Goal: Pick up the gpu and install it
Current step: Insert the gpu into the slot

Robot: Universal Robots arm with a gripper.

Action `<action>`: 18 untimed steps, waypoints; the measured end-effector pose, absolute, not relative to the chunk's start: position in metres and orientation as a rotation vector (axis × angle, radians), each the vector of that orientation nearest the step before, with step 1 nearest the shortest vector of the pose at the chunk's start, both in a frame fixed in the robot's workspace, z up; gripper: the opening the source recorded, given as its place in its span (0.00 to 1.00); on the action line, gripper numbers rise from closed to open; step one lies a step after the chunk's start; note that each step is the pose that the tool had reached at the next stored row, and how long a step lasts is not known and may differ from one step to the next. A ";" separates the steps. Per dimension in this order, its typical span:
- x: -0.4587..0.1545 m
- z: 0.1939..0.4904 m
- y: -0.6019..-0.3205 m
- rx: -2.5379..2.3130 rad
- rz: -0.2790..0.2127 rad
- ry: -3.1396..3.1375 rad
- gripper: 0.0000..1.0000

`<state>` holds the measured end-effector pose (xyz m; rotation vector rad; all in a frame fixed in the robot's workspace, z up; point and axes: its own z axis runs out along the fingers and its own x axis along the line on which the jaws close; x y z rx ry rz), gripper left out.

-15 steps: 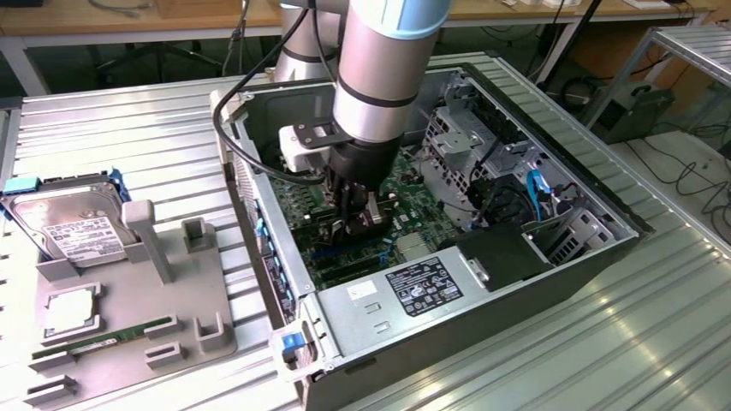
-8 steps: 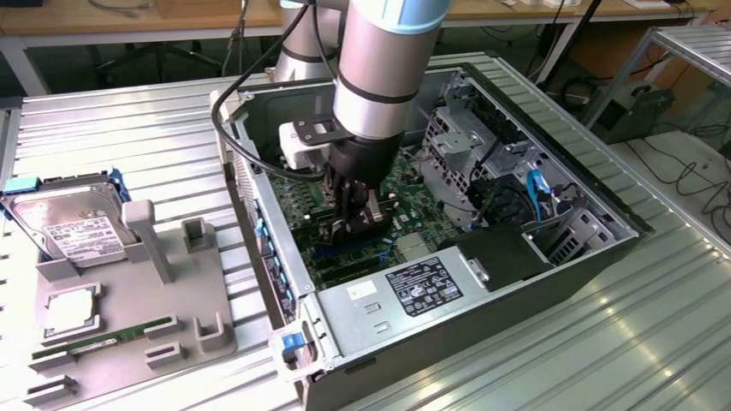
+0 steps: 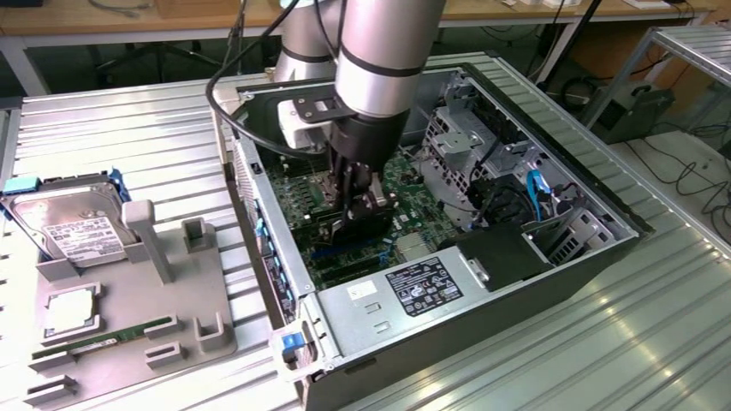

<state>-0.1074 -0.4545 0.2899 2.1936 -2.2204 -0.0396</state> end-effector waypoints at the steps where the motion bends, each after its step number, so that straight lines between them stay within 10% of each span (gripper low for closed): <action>1: -0.107 0.292 -0.454 2.194 -0.040 -2.220 0.34; 5: -0.103 0.292 -0.453 2.195 -0.045 -2.214 0.32; 8: -0.093 0.292 -0.453 2.191 -0.061 -2.202 0.13; 18: -0.084 0.292 -0.453 2.189 -0.074 -2.192 0.11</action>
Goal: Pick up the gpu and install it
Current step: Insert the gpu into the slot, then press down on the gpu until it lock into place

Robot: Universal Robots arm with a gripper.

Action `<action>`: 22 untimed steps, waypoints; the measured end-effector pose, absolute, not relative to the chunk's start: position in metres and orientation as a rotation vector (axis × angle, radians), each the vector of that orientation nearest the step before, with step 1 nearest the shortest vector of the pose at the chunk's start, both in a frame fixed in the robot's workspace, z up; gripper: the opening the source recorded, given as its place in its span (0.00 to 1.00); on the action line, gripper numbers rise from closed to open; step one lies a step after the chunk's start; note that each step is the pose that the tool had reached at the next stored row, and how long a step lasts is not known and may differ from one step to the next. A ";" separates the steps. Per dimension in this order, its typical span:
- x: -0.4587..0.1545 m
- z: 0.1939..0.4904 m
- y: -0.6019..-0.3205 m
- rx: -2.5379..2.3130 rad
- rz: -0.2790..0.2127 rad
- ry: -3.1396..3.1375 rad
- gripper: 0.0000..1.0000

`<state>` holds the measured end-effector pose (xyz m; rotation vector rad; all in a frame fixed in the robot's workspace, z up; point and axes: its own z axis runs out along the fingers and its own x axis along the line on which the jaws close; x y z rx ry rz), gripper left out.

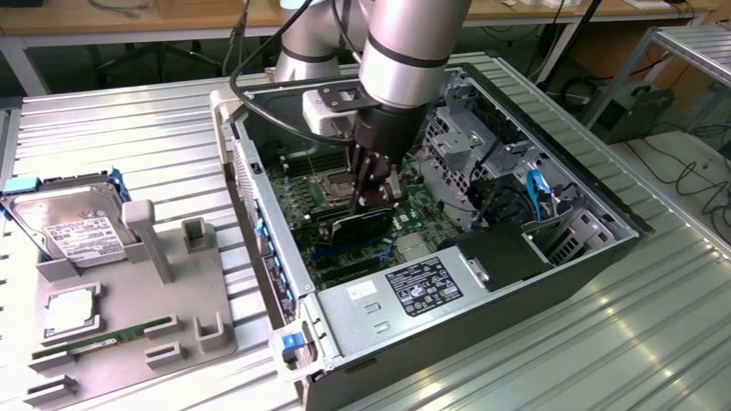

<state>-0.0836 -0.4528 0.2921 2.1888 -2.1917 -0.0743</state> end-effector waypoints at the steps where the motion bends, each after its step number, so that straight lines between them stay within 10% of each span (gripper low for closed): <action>1: -0.084 0.292 -0.453 2.189 -0.074 -2.192 0.11; 22: -0.110 0.276 -0.444 2.270 -0.071 -2.105 0.11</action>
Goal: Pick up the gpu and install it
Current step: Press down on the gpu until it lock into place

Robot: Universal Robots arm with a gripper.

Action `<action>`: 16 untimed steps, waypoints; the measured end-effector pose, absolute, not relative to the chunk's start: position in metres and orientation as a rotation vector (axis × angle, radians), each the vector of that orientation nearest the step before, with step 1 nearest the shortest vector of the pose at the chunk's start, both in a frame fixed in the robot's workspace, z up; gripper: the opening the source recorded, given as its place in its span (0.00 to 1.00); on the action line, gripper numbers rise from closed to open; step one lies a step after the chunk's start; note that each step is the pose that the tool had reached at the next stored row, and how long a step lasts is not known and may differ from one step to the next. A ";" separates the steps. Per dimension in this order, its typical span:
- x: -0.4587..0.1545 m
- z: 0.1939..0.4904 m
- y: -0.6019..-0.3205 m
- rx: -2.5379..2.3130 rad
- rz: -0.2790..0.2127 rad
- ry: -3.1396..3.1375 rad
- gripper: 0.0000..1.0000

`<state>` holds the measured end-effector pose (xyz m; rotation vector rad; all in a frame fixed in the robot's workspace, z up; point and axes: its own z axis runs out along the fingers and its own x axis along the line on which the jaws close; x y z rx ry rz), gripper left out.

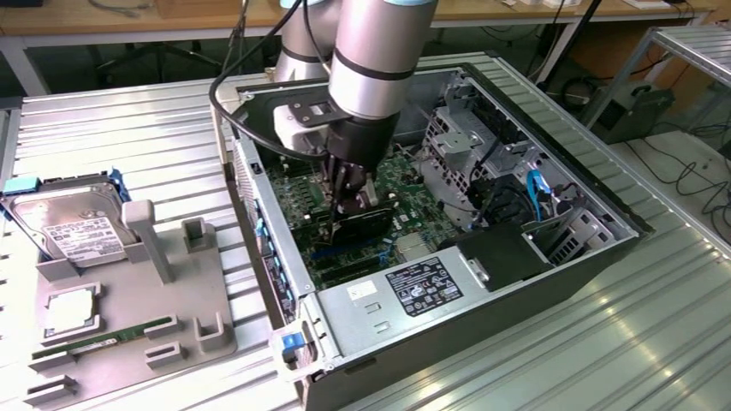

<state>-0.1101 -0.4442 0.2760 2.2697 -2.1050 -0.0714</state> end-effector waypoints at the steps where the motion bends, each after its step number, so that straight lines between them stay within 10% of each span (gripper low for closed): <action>1: -0.110 0.275 -0.444 2.270 -0.071 -2.105 0.11; 16: -0.112 0.268 -0.446 2.270 -0.071 -2.105 0.11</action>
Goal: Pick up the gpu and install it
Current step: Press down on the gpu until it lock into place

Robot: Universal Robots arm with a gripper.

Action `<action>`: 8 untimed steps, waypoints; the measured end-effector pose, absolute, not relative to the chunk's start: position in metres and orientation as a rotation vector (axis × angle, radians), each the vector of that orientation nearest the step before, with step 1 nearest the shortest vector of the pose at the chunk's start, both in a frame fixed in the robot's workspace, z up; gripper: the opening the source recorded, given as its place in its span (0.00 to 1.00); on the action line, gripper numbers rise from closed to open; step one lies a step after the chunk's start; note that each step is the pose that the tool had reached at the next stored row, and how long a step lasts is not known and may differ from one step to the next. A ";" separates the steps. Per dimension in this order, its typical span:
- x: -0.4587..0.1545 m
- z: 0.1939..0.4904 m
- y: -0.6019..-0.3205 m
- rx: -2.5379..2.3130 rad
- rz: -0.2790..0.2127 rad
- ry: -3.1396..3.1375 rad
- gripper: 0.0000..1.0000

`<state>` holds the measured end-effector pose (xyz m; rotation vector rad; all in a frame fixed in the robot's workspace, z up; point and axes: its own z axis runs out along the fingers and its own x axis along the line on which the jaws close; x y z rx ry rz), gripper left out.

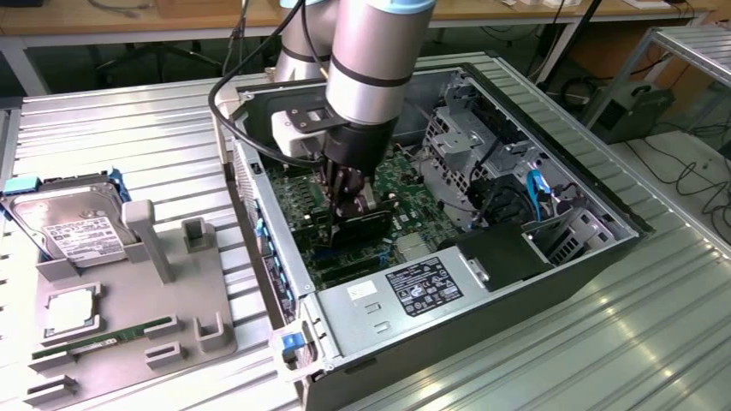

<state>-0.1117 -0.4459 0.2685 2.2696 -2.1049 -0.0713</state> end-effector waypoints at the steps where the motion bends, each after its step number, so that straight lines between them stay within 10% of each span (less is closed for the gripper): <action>1: -0.112 0.268 -0.446 2.270 -0.071 -2.105 0.11; 8: -0.112 0.267 -0.448 2.270 -0.071 -2.105 0.11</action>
